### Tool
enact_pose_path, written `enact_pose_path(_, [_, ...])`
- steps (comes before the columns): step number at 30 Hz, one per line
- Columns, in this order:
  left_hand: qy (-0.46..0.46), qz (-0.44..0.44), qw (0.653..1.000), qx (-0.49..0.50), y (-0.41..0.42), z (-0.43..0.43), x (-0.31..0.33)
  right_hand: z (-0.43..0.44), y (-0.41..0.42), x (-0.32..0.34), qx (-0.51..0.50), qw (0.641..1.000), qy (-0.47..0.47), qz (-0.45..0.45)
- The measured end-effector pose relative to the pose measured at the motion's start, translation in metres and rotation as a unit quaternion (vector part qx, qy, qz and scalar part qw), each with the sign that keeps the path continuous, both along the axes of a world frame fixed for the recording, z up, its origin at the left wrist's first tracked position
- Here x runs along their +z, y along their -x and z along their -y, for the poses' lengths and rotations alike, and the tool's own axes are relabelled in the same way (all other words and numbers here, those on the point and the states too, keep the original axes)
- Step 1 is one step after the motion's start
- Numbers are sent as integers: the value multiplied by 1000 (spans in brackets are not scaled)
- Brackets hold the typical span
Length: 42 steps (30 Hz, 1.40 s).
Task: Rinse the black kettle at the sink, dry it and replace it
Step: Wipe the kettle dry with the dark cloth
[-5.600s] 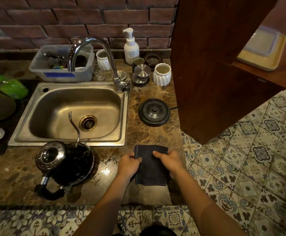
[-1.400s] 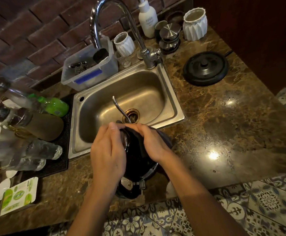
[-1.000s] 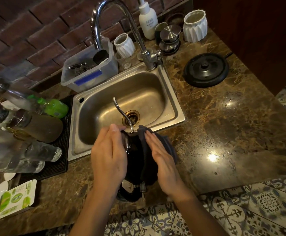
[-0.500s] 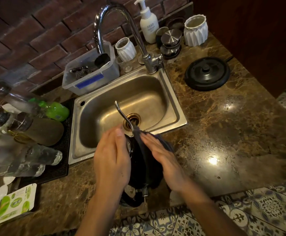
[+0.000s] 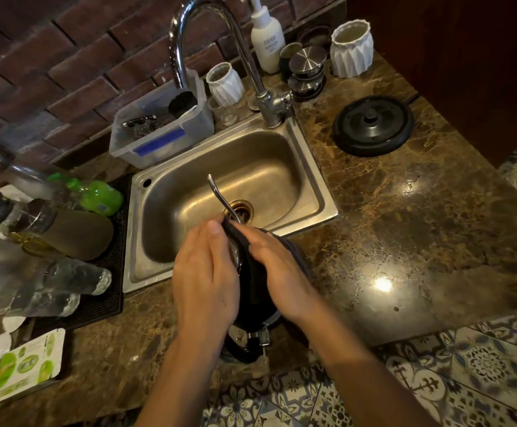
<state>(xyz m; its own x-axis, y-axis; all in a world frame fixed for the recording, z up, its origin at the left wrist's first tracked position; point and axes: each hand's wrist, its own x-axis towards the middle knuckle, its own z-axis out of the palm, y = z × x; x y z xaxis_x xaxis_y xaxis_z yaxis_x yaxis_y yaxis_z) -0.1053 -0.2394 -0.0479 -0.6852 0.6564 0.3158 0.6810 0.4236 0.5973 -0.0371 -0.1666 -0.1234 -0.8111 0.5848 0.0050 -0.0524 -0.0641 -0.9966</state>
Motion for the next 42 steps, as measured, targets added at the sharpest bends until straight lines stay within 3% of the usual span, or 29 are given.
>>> enact_pose_path(4, [-1,4,1000,1,1,1,-1,61,-43,-23,-35,998,-59,-3])
enact_pose_path(7, [5,22,1000,6,1,3,-4,90,-60,-45,-45,998,-32,9])
enact_pose_path(12, [3,34,999,7,2,5,-5,69,-41,-58,-104,981,-151,64])
enact_pose_path(17, [-3,23,1000,8,0,4,-1,16,-8,-39,-143,980,-129,44])
enact_pose_path(21, [-14,30,999,6,0,4,-1,-36,22,-32,5,993,-44,111])
enact_pose_path(24, [-9,28,1000,6,1,3,-2,-42,24,-34,52,990,-59,120])
enact_pose_path(27, [-14,28,1000,5,2,2,-2,-14,3,-31,-30,993,-63,100])
enact_pose_path(34, [1,6,1000,14,4,3,-6,106,-34,-65,-137,965,-190,118])
enact_pose_path(39, [-1,7,1000,13,3,5,-8,96,-23,-80,-184,946,-245,102])
enact_pose_path(42, [-7,9,1000,23,5,5,-8,70,-20,-72,-167,957,-231,62])
